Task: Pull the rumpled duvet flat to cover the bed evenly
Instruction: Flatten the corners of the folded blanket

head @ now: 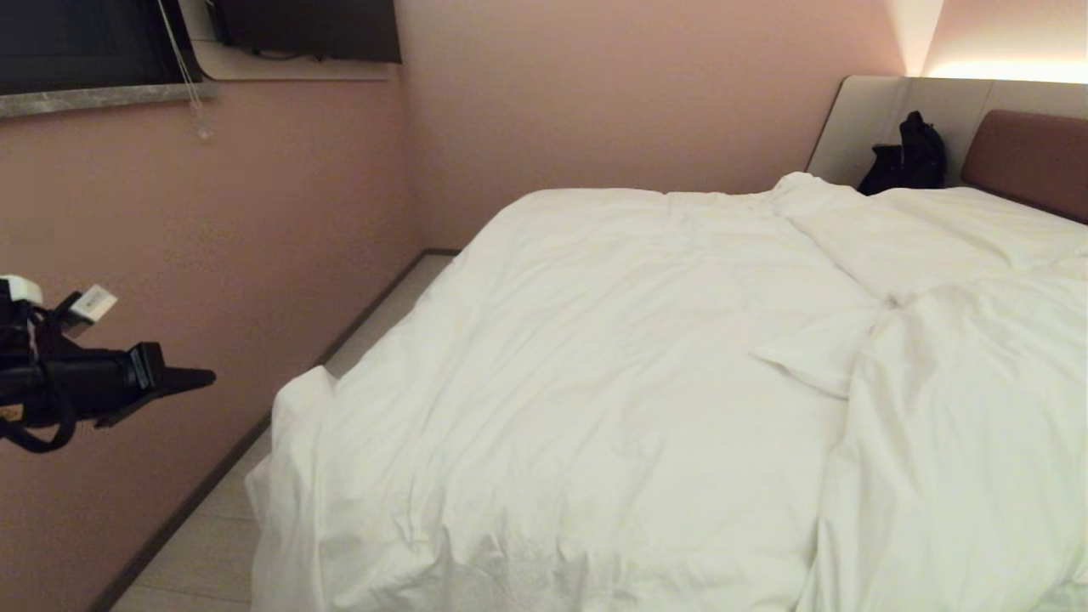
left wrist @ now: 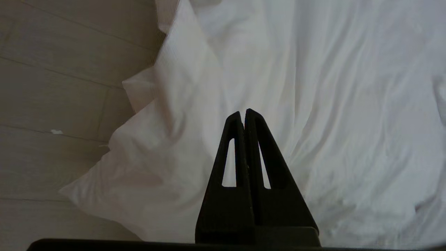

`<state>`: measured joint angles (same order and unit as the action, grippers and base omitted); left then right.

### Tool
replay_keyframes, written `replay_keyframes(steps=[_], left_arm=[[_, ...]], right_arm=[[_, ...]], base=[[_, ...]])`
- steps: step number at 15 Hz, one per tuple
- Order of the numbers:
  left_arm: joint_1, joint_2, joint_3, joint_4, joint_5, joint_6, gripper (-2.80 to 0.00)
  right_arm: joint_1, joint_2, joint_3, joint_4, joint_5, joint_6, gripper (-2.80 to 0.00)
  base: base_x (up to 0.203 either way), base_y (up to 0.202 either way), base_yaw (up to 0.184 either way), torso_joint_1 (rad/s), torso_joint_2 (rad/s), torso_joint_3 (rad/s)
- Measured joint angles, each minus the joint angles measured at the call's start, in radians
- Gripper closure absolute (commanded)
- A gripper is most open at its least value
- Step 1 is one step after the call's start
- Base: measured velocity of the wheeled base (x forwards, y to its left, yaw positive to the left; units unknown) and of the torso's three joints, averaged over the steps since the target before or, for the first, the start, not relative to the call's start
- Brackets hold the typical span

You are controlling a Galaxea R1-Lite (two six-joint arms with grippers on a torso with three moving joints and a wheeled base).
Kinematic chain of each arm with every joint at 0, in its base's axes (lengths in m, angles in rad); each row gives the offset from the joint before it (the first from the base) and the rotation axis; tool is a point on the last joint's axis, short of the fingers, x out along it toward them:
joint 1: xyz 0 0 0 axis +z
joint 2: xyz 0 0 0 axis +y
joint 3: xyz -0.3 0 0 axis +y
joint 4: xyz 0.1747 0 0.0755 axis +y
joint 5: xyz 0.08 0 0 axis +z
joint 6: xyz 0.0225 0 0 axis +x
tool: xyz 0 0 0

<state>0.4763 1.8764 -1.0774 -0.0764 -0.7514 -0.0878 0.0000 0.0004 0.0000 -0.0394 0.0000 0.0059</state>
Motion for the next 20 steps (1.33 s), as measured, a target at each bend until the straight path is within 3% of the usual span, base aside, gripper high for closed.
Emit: replay_keyframes(steps=[1, 5, 7, 9, 10, 14, 17, 20], left_arm=[[0.014, 0.025, 0.007, 0.000, -0.038, 0.046, 0.00], [0.038, 0.120, 0.047, -0.007, -0.091, 0.218, 0.00], [0.047, 0.154, 0.061, -0.003, -0.141, 0.257, 0.00], [0.051, 0.173, 0.067, -0.004, -0.141, 0.261, 0.00], [0.051, 0.176, 0.070, -0.005, -0.139, 0.265, -2.80], [0.050, 0.184, 0.076, -0.008, -0.127, 0.291, -2.80], [0.035, 0.211, 0.089, -0.013, -0.065, 0.372, -2.80], [0.020, 0.240, 0.072, -0.015, -0.076, 0.377, -2.80]], right_arm=[[0.000, 0.000, 0.000, 0.000, 0.000, 0.000, 0.00], [0.000, 0.000, 0.000, 0.000, 0.000, -0.001, 0.00], [0.000, 0.000, 0.000, 0.000, 0.000, 0.000, 0.00], [0.000, 0.000, 0.000, 0.000, 0.000, 0.000, 0.00], [0.000, 0.000, 0.000, 0.000, 0.000, 0.000, 0.00], [0.000, 0.000, 0.000, 0.000, 0.000, 0.000, 0.00], [0.000, 0.000, 0.000, 0.000, 0.000, 0.000, 0.00], [0.000, 0.000, 0.000, 0.000, 0.000, 0.000, 0.00]], base=[[0.000, 0.000, 0.000, 0.000, 0.00, 0.000], [0.000, 0.000, 0.000, 0.000, 0.00, 0.000], [0.000, 0.000, 0.000, 0.000, 0.00, 0.000], [0.000, 0.000, 0.000, 0.000, 0.00, 0.000], [0.000, 0.000, 0.000, 0.000, 0.00, 0.000], [0.000, 0.000, 0.000, 0.000, 0.00, 0.000], [0.000, 0.000, 0.000, 0.000, 0.00, 0.000], [0.000, 0.000, 0.000, 0.000, 0.00, 0.000]])
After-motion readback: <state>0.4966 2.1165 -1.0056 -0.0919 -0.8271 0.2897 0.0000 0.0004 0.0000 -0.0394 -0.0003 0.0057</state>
